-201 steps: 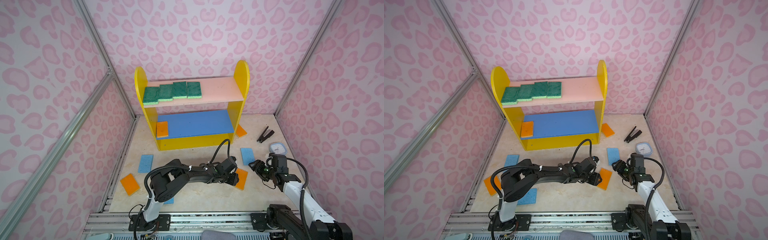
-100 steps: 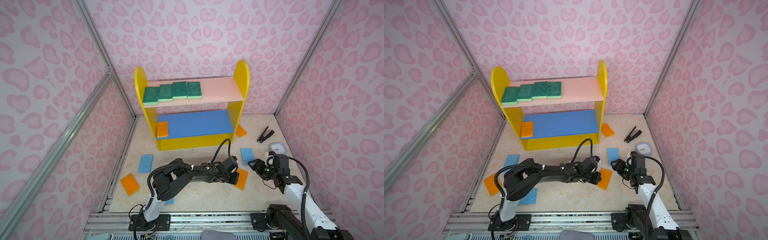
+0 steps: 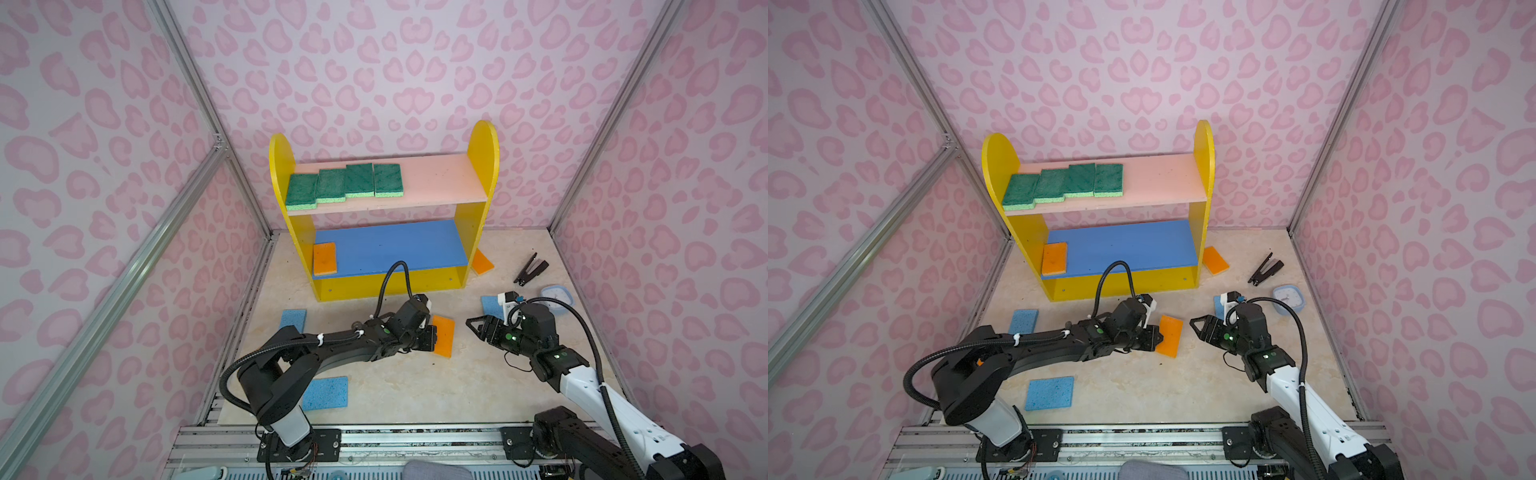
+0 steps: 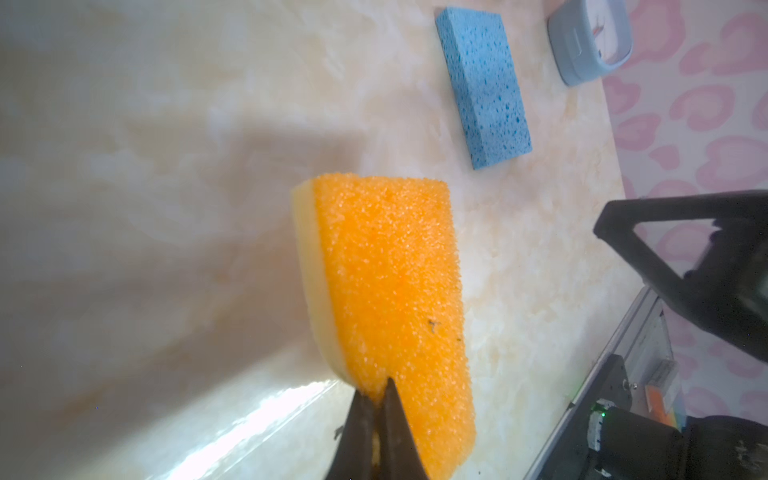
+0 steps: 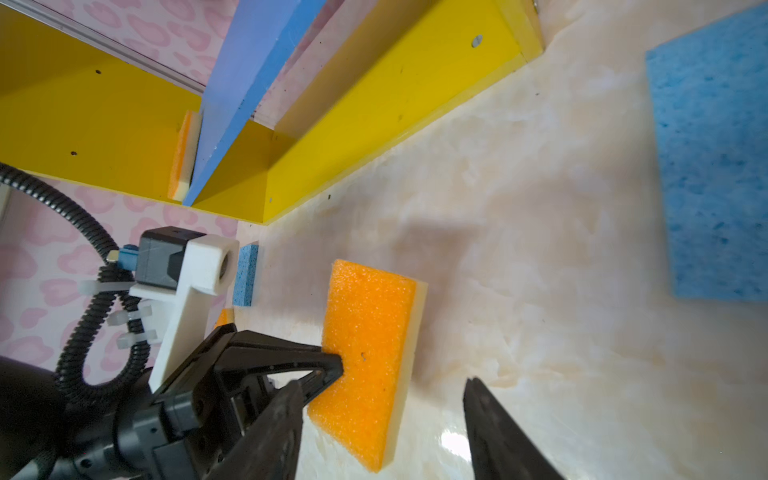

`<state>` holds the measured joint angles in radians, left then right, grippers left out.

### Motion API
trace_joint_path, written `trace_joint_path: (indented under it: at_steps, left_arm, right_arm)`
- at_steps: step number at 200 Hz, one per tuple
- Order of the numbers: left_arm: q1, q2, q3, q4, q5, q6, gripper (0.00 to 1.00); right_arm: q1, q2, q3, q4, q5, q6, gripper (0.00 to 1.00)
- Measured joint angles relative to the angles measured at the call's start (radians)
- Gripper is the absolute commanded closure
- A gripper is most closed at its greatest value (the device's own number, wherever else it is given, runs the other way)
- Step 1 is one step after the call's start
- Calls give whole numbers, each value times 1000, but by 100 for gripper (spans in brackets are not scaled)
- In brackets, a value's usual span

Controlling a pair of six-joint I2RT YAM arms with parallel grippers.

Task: Place and organize the cleaning sponges onto the shelf
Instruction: 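Lift the orange sponge with the left gripper while the right gripper closes on it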

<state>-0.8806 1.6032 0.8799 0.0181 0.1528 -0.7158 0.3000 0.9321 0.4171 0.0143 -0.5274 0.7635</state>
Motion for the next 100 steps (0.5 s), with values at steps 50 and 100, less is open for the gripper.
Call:
trace_joint_path:
  at_steps: [50, 100]
  left_arm:
    - [164, -248, -179, -8, 10, -17, 96]
    - [338, -391, -259, -24, 88, -18, 96]
  right_arm:
    - [167, 179, 56, 195, -8, 49, 39]
    - [332, 419, 181, 339, -49, 91, 44]
